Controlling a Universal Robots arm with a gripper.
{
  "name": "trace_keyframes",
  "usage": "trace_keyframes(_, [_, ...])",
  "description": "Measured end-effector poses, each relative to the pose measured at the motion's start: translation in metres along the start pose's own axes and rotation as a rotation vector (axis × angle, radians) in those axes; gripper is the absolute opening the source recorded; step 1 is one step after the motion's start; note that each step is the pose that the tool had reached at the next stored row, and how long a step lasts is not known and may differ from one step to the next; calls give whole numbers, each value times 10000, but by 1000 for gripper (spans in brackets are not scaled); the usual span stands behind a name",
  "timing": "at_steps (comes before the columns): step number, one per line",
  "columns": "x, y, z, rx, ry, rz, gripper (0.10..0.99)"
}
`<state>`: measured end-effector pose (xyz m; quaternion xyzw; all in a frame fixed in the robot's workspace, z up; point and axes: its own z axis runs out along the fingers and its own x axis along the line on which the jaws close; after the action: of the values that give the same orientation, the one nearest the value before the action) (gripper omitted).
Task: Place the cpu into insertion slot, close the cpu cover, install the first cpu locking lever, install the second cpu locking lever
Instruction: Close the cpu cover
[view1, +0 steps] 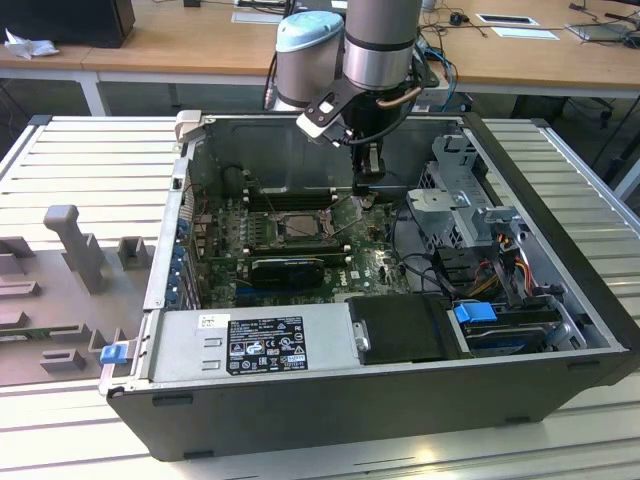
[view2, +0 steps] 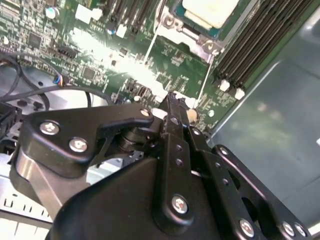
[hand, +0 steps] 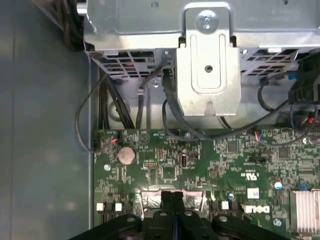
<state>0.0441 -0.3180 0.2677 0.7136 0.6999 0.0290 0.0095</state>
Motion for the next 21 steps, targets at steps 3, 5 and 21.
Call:
trace_keyframes(3, [1, 31, 5, 0, 0, -1, 106])
trace_keyframes(5, [1, 49, 9, 0, 0, 0, 106])
trace_keyframes(21, [1, 186, 129, 24, 3, 0, 106])
